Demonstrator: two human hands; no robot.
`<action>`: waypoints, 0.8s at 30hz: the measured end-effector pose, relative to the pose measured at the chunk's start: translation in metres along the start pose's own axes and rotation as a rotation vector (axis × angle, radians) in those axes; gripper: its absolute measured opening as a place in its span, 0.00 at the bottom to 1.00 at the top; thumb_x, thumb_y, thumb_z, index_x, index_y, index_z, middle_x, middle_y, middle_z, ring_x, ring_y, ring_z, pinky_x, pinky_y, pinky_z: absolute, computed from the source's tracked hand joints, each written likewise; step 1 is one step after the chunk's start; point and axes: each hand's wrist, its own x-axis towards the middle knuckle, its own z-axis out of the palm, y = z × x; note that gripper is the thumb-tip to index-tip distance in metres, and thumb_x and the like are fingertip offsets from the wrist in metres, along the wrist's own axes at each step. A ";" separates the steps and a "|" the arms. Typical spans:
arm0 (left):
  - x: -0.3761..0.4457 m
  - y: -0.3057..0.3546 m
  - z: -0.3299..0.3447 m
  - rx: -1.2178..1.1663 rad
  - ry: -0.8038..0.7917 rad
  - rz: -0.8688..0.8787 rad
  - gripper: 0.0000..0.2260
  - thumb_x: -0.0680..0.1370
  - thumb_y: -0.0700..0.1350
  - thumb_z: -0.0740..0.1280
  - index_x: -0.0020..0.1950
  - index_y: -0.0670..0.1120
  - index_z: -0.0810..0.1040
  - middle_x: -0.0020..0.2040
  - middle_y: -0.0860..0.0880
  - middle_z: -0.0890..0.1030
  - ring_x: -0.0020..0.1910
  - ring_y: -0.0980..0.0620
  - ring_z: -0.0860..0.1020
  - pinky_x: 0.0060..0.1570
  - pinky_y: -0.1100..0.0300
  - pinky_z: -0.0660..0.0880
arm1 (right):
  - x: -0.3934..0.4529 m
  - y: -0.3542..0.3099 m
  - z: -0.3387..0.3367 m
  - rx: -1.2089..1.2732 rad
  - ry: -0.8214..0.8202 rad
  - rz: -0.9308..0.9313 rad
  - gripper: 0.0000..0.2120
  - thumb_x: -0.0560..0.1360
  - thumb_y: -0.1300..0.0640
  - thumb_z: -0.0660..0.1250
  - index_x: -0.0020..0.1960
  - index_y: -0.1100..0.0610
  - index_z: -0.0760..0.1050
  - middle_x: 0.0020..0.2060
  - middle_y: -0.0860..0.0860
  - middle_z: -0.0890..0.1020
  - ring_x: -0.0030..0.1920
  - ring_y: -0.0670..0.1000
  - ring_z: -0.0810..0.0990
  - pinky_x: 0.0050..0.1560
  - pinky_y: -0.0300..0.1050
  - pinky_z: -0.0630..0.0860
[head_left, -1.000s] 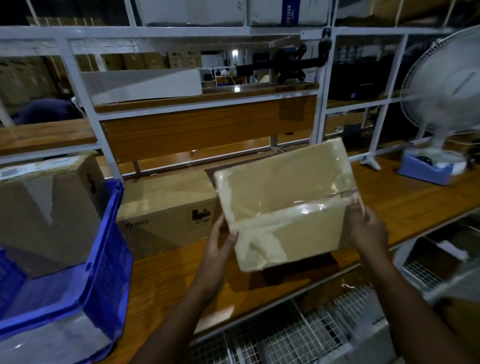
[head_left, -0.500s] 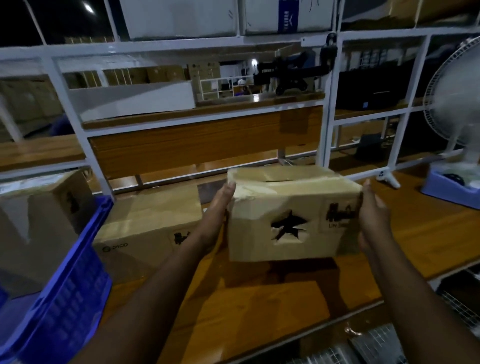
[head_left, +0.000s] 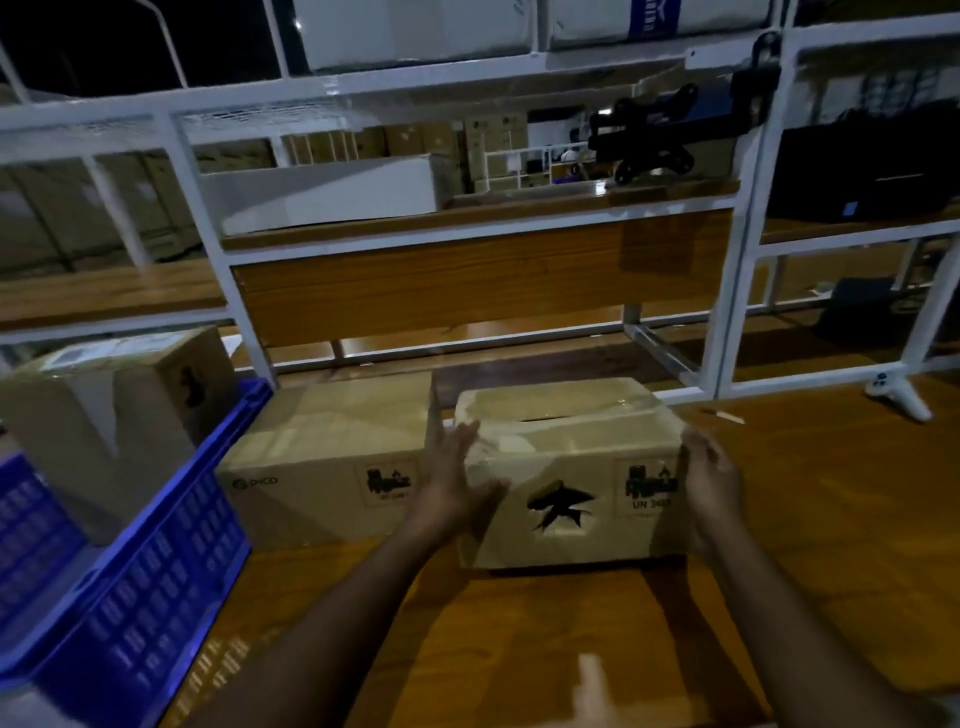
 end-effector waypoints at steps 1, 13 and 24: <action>0.001 -0.007 0.004 0.108 0.011 0.035 0.36 0.75 0.52 0.74 0.78 0.61 0.59 0.80 0.53 0.59 0.80 0.47 0.57 0.72 0.40 0.68 | 0.001 0.007 0.005 -0.011 -0.007 -0.008 0.15 0.83 0.47 0.58 0.67 0.49 0.73 0.50 0.49 0.80 0.46 0.47 0.78 0.39 0.47 0.73; -0.021 -0.026 0.064 0.771 -0.023 0.523 0.35 0.83 0.52 0.61 0.83 0.48 0.45 0.83 0.47 0.46 0.82 0.49 0.41 0.80 0.44 0.43 | -0.029 0.066 0.042 -0.897 0.099 -0.723 0.24 0.76 0.50 0.68 0.70 0.55 0.70 0.73 0.57 0.68 0.77 0.58 0.60 0.76 0.62 0.48; 0.024 -0.046 0.060 0.830 -0.075 0.502 0.41 0.80 0.57 0.62 0.83 0.46 0.40 0.83 0.46 0.42 0.82 0.49 0.38 0.79 0.41 0.42 | 0.010 0.078 0.077 -1.104 -0.025 -0.817 0.29 0.73 0.55 0.73 0.72 0.55 0.69 0.74 0.58 0.69 0.78 0.59 0.59 0.75 0.71 0.49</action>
